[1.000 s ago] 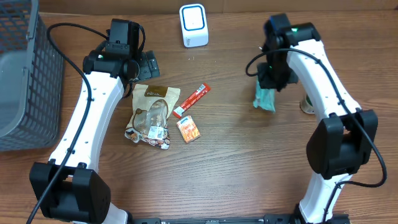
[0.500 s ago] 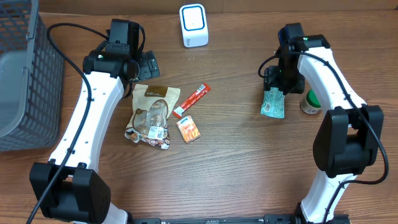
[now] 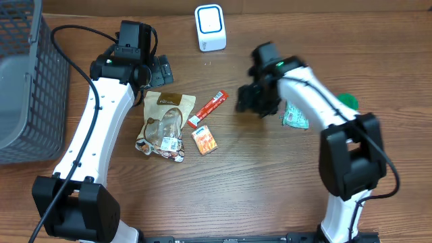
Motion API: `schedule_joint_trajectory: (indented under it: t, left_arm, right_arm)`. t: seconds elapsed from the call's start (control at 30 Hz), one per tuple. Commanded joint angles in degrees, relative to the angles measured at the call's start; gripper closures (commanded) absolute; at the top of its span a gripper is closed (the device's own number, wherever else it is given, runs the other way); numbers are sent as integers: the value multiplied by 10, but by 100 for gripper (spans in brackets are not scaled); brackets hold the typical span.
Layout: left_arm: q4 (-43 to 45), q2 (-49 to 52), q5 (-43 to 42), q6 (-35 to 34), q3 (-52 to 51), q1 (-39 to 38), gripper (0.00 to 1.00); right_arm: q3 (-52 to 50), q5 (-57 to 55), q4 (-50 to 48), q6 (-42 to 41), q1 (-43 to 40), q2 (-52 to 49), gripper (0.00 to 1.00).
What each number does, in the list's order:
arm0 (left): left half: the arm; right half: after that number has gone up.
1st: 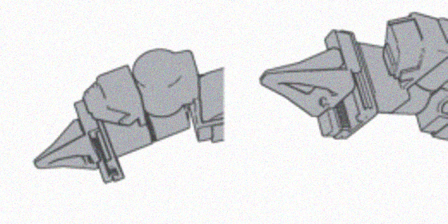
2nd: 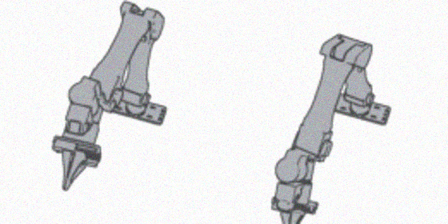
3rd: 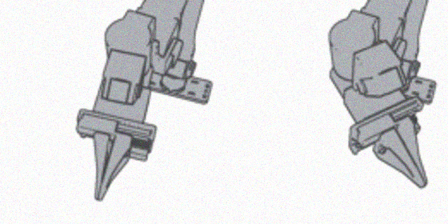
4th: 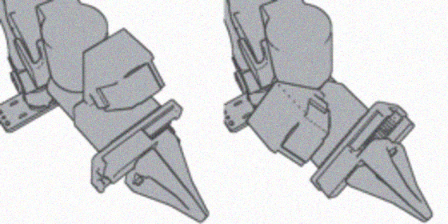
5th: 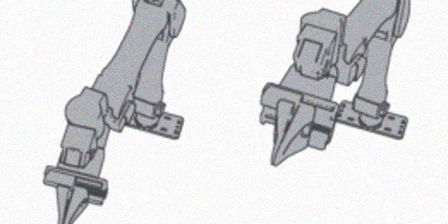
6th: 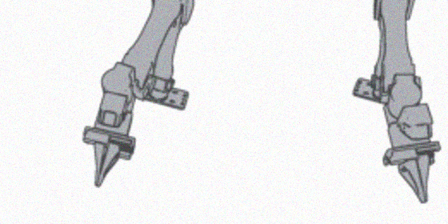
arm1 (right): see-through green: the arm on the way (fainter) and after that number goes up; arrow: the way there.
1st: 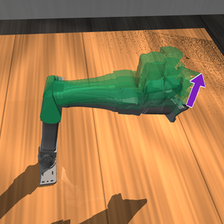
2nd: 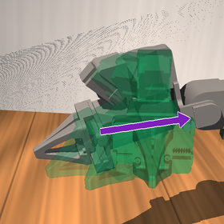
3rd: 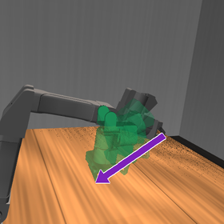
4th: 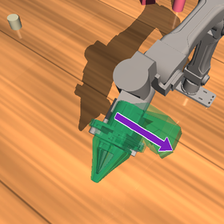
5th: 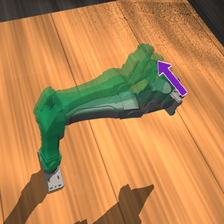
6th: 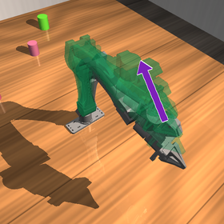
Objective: Scan the item barcode
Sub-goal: 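Carry the wipes pack right and set it on the table, then move the right gripper over the red stick snack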
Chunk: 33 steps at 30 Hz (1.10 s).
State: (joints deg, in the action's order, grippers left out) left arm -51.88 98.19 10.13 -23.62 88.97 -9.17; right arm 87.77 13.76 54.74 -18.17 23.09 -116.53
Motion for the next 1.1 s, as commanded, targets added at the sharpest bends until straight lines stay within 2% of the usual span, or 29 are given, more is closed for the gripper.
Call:
schedule_joint_trajectory:
  t: [0.0,0.17,0.37,0.6,0.7,0.73,0.8,0.83,0.9,1.07]
  left_arm:
    - [0,-1,4,-4,8,-2,0]
    - [0,-1,4,-4,8,-2,0]
    - [0,-1,4,-4,8,-2,0]
    - [0,-1,4,-4,8,-2,0]
    - [0,-1,4,-4,8,-2,0]
    - [0,-1,4,-4,8,-2,0]
    - [0,-1,4,-4,8,-2,0]
    - [0,-1,4,-4,8,-2,0]
    - [0,-1,4,-4,8,-2,0]
    - [0,-1,4,-4,8,-2,0]
  right_arm:
    - [-46,12,-40,-51,61,1,31]
    - [-111,11,-128,-76,145,1,30]
    - [-130,1,-185,-76,213,1,30]
    - [-63,-52,-157,-76,185,37,37]
    - [-40,-52,-184,-94,164,51,41]
    - [-40,-52,-200,-107,160,51,46]
    - [-42,-57,-222,-126,154,49,88]
    - [-45,-68,-229,-142,152,46,96]
    - [-59,-96,-256,-193,152,37,96]
    - [-70,-99,-313,-205,155,-9,96]
